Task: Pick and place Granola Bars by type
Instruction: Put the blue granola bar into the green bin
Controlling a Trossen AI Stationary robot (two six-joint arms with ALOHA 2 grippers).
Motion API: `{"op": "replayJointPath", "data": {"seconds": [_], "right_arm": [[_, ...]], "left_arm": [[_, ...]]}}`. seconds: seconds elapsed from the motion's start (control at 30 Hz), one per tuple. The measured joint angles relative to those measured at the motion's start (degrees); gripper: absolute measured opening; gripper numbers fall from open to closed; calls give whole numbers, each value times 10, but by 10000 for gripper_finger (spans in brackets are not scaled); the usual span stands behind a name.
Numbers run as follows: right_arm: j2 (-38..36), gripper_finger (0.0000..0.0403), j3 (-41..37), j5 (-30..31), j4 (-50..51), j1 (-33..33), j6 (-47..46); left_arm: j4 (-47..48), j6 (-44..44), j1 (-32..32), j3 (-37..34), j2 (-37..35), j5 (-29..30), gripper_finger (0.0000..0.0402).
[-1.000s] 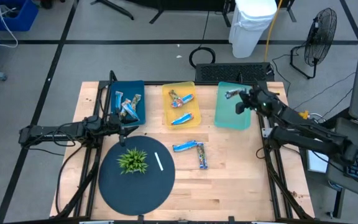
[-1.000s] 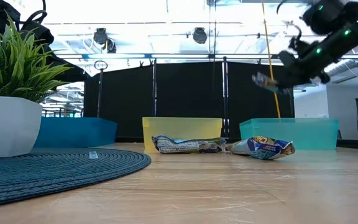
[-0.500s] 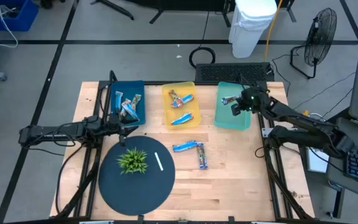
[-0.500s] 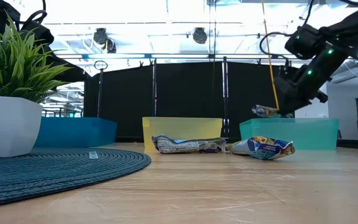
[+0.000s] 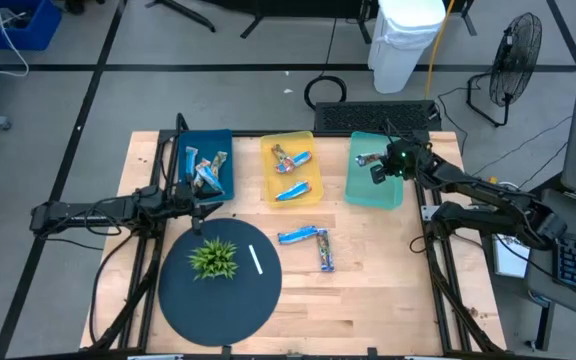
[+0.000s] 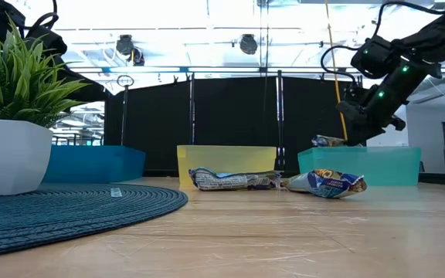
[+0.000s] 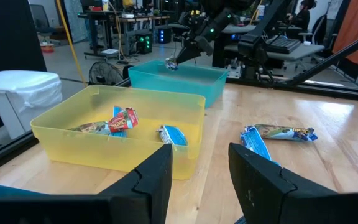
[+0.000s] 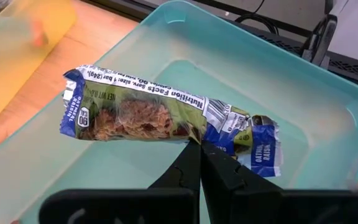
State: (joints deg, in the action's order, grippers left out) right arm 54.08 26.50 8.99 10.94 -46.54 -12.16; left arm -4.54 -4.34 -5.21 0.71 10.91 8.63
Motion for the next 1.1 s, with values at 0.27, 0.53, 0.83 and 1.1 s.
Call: {"op": "replayJointPath", "data": {"seconds": [0.27,0.53,0.83,1.1], "right_arm": [[0,4,0,0,0,0,-3],[0,35,0,1,0,0,-4],[0,70,0,-124,-76,20,-5],[-1,60,-4,-345,-315,196,-13]], "left_arm": [[0,0,0,0,0,0,161],[0,0,0,0,0,0,161],[0,0,0,0,0,0,161],[0,0,0,0,0,0,161]]}}
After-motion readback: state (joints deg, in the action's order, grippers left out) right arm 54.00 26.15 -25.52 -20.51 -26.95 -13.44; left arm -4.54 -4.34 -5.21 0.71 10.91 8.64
